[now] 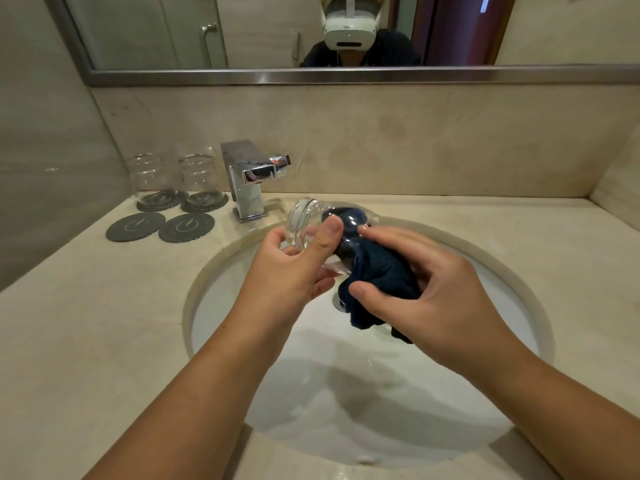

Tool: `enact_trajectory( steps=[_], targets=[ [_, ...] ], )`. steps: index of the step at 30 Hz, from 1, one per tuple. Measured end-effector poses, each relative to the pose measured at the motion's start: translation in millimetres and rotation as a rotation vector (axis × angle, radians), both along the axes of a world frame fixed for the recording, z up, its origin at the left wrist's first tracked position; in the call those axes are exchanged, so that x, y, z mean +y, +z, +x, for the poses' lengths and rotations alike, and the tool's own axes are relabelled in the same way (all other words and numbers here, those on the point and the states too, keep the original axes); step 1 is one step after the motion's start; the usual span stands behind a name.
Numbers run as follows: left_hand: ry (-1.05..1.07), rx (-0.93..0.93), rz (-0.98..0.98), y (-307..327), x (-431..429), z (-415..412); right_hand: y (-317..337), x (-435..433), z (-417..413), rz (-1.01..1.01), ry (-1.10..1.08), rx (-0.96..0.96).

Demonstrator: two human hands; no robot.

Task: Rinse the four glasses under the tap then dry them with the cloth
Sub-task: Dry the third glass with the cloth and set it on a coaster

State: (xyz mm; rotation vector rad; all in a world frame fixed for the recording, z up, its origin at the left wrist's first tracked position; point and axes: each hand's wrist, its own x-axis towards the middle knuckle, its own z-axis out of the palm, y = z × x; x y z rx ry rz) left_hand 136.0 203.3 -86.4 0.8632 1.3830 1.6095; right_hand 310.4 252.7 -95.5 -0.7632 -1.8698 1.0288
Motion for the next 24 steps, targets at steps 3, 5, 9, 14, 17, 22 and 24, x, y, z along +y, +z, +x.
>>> enact_trajectory(
  steps=[3, 5, 9, 14, 17, 22, 24],
  targets=[
    [-0.02, 0.068, 0.05, -3.3, 1.0, -1.1, 2.3, 0.3, -0.1, -0.072, 0.076, -0.069],
    [-0.022, 0.123, 0.091, -3.7, 1.1, -0.8, 5.7, -1.6, -1.2, -0.147, 0.165, -0.054],
    [-0.008, 0.245, 0.133, -3.4, 1.2, 2.5, 20.2, -8.7, 1.6, -0.256, 0.229, -0.065],
    [-0.023, 0.27, 0.15, -2.3, 0.3, 5.0, 18.6, -5.1, -0.8, -0.387, 0.272, 0.008],
    [-0.085, 0.253, 0.155, -3.4, 0.1, 2.5, 15.3, -0.2, 1.4, -0.528, 0.354, 0.141],
    [-0.22, 0.23, 0.165, -5.5, -0.3, -2.2, 15.6, 1.3, 3.4, -0.617, 0.401, 0.229],
    [-0.248, 0.253, 0.154, -6.0, 0.2, -2.3, 13.8, 1.4, 1.9, -0.579, 0.329, 0.21]
  ],
)
